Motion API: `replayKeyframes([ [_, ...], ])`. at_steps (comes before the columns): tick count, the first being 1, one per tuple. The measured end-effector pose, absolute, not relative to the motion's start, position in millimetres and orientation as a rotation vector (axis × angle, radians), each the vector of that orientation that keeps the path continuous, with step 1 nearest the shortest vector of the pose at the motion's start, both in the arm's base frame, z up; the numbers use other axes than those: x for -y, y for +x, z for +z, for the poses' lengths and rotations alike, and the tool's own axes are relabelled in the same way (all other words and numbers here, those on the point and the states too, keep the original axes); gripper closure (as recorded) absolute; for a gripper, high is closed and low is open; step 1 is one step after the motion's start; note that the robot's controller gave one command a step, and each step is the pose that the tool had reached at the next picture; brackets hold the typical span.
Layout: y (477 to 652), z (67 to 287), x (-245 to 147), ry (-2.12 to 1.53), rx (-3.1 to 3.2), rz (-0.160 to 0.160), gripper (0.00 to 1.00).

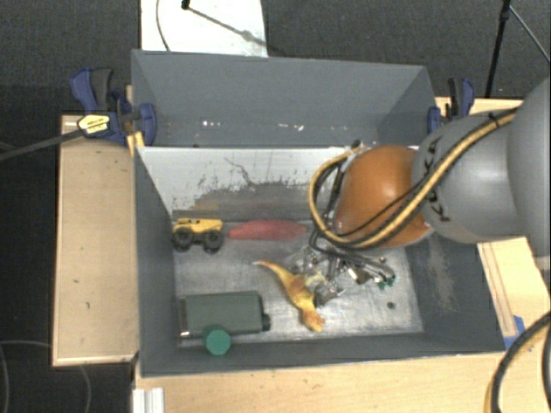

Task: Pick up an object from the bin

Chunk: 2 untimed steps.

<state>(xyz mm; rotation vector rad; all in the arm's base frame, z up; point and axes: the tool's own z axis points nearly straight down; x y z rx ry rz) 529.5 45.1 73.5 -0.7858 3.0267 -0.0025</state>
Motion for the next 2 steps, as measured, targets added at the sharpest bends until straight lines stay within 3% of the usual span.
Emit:
replayKeyframes([
  [1,529.5,73.6,-45.1,-0.787,-3.026,-0.003,1.00],
  [2,536.9,239.5,-22.4,-0.673,-3.060,-0.002,1.00],
])
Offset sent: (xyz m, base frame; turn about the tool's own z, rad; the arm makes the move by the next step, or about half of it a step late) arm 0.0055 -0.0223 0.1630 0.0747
